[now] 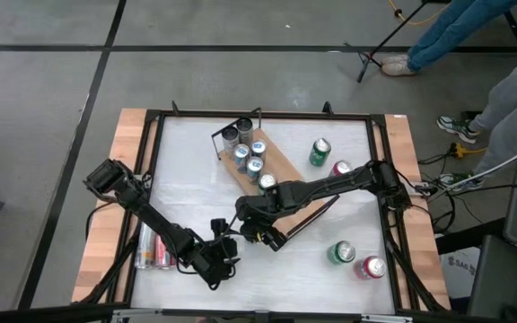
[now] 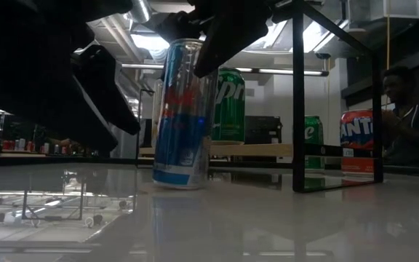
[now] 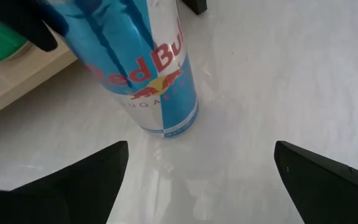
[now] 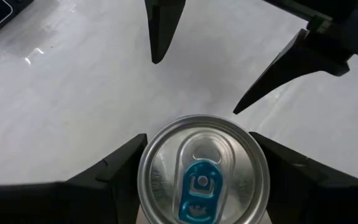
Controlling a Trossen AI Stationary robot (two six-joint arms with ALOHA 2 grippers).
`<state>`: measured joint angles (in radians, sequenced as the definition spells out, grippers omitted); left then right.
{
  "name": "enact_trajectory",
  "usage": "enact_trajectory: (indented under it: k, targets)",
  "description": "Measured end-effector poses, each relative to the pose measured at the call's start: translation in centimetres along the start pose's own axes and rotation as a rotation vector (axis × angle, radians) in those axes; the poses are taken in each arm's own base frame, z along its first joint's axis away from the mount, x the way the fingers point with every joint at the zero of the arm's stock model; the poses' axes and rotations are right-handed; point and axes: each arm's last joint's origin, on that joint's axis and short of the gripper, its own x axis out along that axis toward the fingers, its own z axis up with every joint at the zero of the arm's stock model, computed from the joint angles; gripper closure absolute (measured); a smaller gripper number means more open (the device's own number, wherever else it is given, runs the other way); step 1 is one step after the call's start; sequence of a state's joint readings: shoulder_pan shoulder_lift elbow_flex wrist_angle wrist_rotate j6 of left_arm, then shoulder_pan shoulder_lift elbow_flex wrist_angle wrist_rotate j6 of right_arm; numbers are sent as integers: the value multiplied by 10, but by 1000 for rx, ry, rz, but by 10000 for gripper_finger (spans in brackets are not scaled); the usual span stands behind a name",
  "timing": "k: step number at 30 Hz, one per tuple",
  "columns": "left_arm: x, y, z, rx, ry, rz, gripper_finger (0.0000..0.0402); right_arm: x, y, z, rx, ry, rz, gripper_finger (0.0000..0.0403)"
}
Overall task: Place canned beverage on shelf
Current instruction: Put the blue soda can on the shelf aligned with the other blue soda
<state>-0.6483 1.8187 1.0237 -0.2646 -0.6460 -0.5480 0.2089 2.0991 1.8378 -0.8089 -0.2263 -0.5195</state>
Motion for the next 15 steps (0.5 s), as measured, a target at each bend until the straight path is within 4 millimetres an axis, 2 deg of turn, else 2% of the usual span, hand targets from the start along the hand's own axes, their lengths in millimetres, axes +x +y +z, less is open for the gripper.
enact_trajectory:
  k: [15]
  targets:
    - [0,0,0,-3,-3,-2,7,0,0,0,-2,3,-4,152]
